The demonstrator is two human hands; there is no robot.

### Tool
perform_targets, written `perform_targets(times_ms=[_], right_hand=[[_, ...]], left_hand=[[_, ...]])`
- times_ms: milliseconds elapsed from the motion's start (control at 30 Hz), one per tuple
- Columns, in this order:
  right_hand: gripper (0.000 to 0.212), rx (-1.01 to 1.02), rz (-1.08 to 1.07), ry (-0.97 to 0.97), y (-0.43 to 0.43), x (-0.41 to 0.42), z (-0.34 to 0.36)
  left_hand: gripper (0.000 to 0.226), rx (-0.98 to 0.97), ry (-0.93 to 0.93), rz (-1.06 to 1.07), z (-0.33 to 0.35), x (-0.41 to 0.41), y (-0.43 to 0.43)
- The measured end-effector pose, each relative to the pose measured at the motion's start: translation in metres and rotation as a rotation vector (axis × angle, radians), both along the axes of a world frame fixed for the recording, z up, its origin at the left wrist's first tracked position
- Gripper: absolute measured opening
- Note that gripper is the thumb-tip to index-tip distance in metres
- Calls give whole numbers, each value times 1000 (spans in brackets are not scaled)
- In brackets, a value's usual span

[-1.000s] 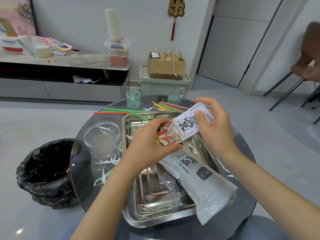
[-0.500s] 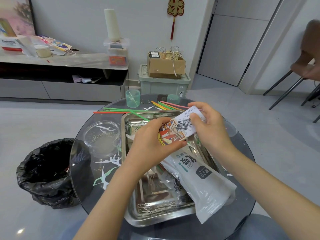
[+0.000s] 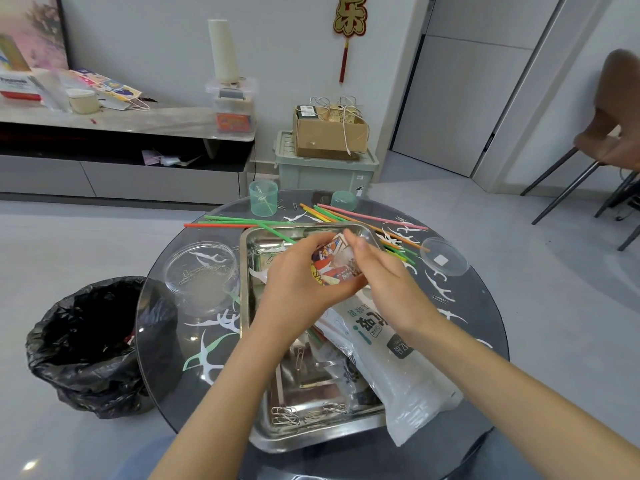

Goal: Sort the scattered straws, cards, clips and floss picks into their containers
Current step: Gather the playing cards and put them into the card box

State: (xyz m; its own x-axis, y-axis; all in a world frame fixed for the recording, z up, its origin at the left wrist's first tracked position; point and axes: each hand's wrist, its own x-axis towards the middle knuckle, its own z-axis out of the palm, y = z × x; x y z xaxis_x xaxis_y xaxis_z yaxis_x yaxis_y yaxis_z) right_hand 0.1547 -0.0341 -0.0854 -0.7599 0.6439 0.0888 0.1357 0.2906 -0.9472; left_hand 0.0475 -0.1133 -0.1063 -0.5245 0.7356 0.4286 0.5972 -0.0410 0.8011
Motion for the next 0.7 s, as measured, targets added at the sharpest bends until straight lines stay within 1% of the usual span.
perform_targets(times_ms=[33,67,133,167,200,333,400,433,567,633,700], right_hand=[[30,-1,-1,-12,0,4,2],[35,9,4,-20,-1,8,3],[58,57,16,-34,-1,15,0],[65,97,7,-45,-1,16,-1],[66,137,-4,-50,0,17,-1],[43,227,-21,-56,3,17,-6],[36,294,4,-66,4,18,-10],[34,297,21,-67,5,19,-12],[26,162,20,-46,13,16,-8],[24,122,-23,-39,15,11,-4],[25,34,-44,-18,15,5,-3]], left_hand=[[56,-2,1,21,0,-3,0],[58,-1,2,43,0,-5,0],[61,-11,16,67,-1,-8,0],[61,-16,30,70,-1,-8,1],[61,-17,44,69,-1,-7,1],[59,-22,89,44,-2,-7,3],[56,-52,131,34,-4,-9,2],[56,-65,141,30,-5,-9,2],[62,-55,106,-27,-4,-10,-2],[57,-93,130,-20,-3,-12,-3],[48,-127,170,23,-3,-15,-4]])
